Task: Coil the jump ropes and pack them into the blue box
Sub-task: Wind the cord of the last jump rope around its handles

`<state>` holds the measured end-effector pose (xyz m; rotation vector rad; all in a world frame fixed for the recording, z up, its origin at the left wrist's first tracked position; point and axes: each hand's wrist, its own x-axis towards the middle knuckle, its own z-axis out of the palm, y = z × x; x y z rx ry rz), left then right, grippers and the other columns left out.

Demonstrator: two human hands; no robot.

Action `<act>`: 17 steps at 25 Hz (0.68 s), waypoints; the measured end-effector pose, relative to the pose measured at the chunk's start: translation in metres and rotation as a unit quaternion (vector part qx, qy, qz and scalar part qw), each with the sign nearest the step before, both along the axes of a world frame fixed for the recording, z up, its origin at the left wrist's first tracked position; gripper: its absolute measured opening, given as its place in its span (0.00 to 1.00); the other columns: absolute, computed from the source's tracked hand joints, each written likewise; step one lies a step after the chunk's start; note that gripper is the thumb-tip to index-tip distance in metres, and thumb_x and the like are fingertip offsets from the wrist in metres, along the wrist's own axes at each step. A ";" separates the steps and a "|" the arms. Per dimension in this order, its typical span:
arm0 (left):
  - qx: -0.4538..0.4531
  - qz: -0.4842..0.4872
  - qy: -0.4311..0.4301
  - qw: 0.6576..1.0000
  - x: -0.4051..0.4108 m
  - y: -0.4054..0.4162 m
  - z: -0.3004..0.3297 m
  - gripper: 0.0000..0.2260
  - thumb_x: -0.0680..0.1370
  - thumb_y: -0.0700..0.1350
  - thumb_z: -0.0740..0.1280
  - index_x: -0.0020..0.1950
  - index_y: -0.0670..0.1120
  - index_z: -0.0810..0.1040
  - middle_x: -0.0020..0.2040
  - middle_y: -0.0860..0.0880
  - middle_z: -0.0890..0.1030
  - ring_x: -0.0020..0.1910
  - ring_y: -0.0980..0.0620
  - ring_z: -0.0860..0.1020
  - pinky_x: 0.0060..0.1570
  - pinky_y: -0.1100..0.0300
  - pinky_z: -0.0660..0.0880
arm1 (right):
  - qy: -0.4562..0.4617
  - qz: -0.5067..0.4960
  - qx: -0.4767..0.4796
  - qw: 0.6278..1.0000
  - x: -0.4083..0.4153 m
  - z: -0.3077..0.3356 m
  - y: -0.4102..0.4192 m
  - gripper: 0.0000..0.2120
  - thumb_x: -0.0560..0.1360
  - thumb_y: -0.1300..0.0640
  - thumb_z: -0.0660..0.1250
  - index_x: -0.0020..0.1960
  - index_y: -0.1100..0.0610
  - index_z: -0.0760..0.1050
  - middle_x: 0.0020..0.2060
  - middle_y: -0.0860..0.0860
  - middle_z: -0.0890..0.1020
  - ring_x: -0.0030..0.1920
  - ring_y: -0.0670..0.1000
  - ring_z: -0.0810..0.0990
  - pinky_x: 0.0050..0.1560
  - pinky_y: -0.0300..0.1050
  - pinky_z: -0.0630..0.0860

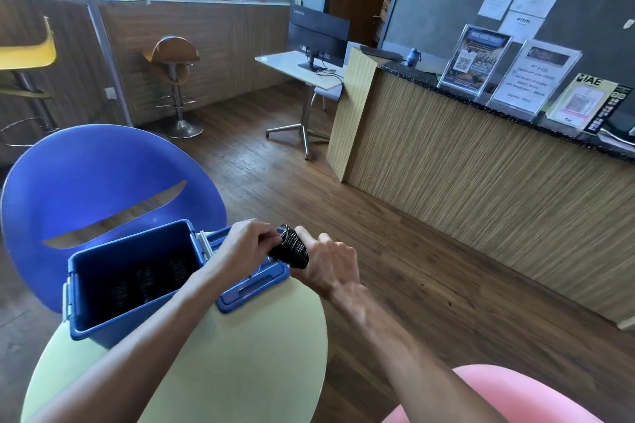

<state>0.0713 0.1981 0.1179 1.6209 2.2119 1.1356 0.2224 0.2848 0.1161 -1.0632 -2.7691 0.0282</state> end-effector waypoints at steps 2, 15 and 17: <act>-0.015 0.029 -0.054 0.998 -0.003 0.000 0.005 0.05 0.75 0.39 0.71 0.39 0.41 0.83 0.34 0.47 0.81 0.34 0.47 0.78 0.34 0.64 0.71 | 0.002 0.002 0.001 1.000 -0.003 0.001 0.000 0.24 0.72 0.40 0.67 0.66 0.43 0.67 0.43 0.52 0.78 0.41 0.60 0.82 0.36 0.46 0.67; 0.050 0.058 0.010 0.997 0.031 -0.009 -0.008 0.10 0.81 0.51 0.61 0.55 0.47 0.76 0.50 0.50 0.69 0.40 0.50 0.75 0.41 0.58 0.72 | 0.017 -0.026 -0.004 1.000 -0.004 0.010 -0.004 0.22 0.75 0.45 0.64 0.68 0.42 0.66 0.45 0.53 0.79 0.43 0.61 0.83 0.37 0.46 0.67; 0.062 0.058 0.034 0.996 0.029 -0.006 -0.012 0.08 0.80 0.48 0.64 0.53 0.44 0.78 0.49 0.50 0.70 0.41 0.50 0.74 0.42 0.60 0.70 | 0.010 -0.029 -0.008 1.000 -0.004 0.009 -0.004 0.22 0.74 0.47 0.64 0.68 0.42 0.66 0.45 0.53 0.79 0.44 0.61 0.83 0.38 0.47 0.68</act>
